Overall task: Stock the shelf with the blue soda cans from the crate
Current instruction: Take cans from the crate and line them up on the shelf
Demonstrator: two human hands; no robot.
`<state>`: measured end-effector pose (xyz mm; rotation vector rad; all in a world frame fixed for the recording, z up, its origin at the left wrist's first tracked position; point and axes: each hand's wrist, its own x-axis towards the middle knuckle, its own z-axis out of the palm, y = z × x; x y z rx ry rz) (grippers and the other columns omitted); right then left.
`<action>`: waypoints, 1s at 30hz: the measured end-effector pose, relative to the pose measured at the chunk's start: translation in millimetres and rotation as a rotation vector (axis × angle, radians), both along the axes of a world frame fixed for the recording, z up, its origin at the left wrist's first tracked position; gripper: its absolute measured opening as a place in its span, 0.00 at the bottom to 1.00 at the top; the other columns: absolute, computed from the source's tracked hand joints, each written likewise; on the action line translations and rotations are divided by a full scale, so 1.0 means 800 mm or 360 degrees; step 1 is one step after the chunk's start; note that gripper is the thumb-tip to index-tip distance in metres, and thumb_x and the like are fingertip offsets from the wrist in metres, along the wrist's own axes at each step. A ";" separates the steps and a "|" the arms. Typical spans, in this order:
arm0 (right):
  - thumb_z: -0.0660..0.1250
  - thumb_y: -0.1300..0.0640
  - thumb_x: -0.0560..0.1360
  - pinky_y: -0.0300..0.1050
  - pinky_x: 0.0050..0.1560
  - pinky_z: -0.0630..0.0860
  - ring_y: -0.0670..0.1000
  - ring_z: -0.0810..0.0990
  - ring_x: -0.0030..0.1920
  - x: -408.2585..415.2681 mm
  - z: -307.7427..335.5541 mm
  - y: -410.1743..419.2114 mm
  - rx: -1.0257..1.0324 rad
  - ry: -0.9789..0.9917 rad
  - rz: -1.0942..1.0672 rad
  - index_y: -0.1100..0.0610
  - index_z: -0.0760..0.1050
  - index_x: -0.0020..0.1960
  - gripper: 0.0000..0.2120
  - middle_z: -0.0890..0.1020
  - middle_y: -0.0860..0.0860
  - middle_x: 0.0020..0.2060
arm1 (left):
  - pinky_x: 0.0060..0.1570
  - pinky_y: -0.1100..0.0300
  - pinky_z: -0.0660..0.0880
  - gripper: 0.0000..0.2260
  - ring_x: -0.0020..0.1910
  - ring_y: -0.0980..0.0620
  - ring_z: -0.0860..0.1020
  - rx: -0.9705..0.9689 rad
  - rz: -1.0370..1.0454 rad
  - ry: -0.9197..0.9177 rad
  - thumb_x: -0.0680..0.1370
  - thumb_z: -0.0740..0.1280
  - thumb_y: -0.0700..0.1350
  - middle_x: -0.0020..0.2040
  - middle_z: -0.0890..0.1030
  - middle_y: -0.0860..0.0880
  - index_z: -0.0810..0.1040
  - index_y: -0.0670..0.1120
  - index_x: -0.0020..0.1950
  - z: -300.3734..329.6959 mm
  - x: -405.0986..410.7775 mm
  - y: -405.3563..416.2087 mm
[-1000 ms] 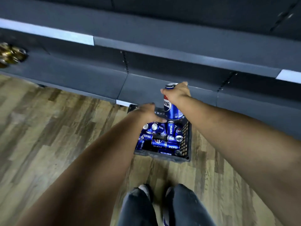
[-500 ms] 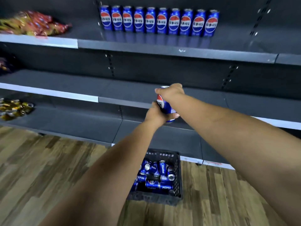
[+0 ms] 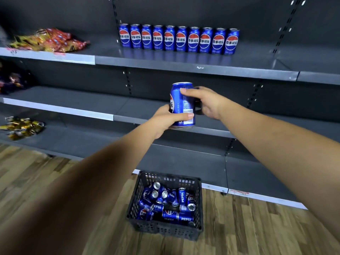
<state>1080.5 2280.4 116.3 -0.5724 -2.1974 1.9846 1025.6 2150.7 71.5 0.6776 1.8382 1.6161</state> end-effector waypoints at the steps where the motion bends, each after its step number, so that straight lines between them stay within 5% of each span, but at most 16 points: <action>1: 0.74 0.49 0.67 0.50 0.55 0.76 0.51 0.82 0.46 0.003 0.002 0.000 -0.0065 0.0025 0.0053 0.57 0.75 0.57 0.22 0.84 0.51 0.45 | 0.49 0.60 0.77 0.10 0.45 0.53 0.81 0.0018 -0.0056 -0.0011 0.72 0.73 0.39 0.46 0.82 0.51 0.76 0.50 0.49 0.004 0.001 -0.002; 5: 0.66 0.59 0.75 0.41 0.37 0.80 0.49 0.83 0.35 0.014 0.011 -0.001 -0.0323 0.0122 0.0143 0.60 0.77 0.46 0.04 0.84 0.52 0.35 | 0.46 0.60 0.77 0.11 0.45 0.53 0.81 0.0031 -0.0222 -0.0060 0.73 0.71 0.37 0.46 0.83 0.51 0.76 0.49 0.51 0.016 0.008 -0.006; 9: 0.66 0.62 0.74 0.42 0.38 0.81 0.50 0.83 0.35 0.014 0.018 -0.001 -0.0324 0.0165 0.0107 0.60 0.77 0.45 0.02 0.83 0.54 0.35 | 0.52 0.55 0.77 0.13 0.47 0.51 0.81 0.0078 -0.0222 -0.0057 0.71 0.72 0.38 0.46 0.83 0.51 0.77 0.50 0.52 0.020 0.018 -0.004; 14: 0.71 0.61 0.70 0.45 0.41 0.81 0.53 0.83 0.39 0.013 0.019 0.002 -0.0343 0.0163 -0.0040 0.64 0.75 0.57 0.17 0.83 0.57 0.43 | 0.56 0.51 0.77 0.23 0.50 0.50 0.81 0.0096 -0.0152 -0.0030 0.62 0.76 0.46 0.48 0.83 0.50 0.77 0.50 0.55 0.026 0.032 0.003; 18: 0.77 0.58 0.64 0.47 0.40 0.81 0.54 0.84 0.43 0.008 0.021 -0.006 -0.0292 0.0267 -0.0155 0.64 0.71 0.64 0.32 0.82 0.58 0.50 | 0.47 0.55 0.77 0.37 0.51 0.54 0.81 -0.0006 -0.0010 0.0163 0.56 0.78 0.54 0.55 0.81 0.54 0.69 0.51 0.63 0.035 0.036 0.001; 23: 0.78 0.54 0.66 0.48 0.43 0.81 0.53 0.83 0.44 0.004 0.024 -0.025 -0.0032 0.0294 -0.0306 0.59 0.73 0.57 0.24 0.83 0.55 0.47 | 0.37 0.60 0.74 0.25 0.45 0.54 0.82 -0.0001 0.0153 0.0268 0.67 0.78 0.45 0.52 0.82 0.50 0.71 0.47 0.60 0.028 0.039 0.007; 30: 0.73 0.56 0.70 0.47 0.46 0.81 0.51 0.83 0.42 0.019 0.036 -0.004 -0.0282 0.0227 -0.0016 0.59 0.74 0.55 0.17 0.84 0.53 0.41 | 0.37 0.61 0.76 0.21 0.39 0.53 0.81 0.0120 -0.0214 0.0009 0.62 0.74 0.47 0.42 0.83 0.51 0.77 0.48 0.54 0.035 0.030 -0.002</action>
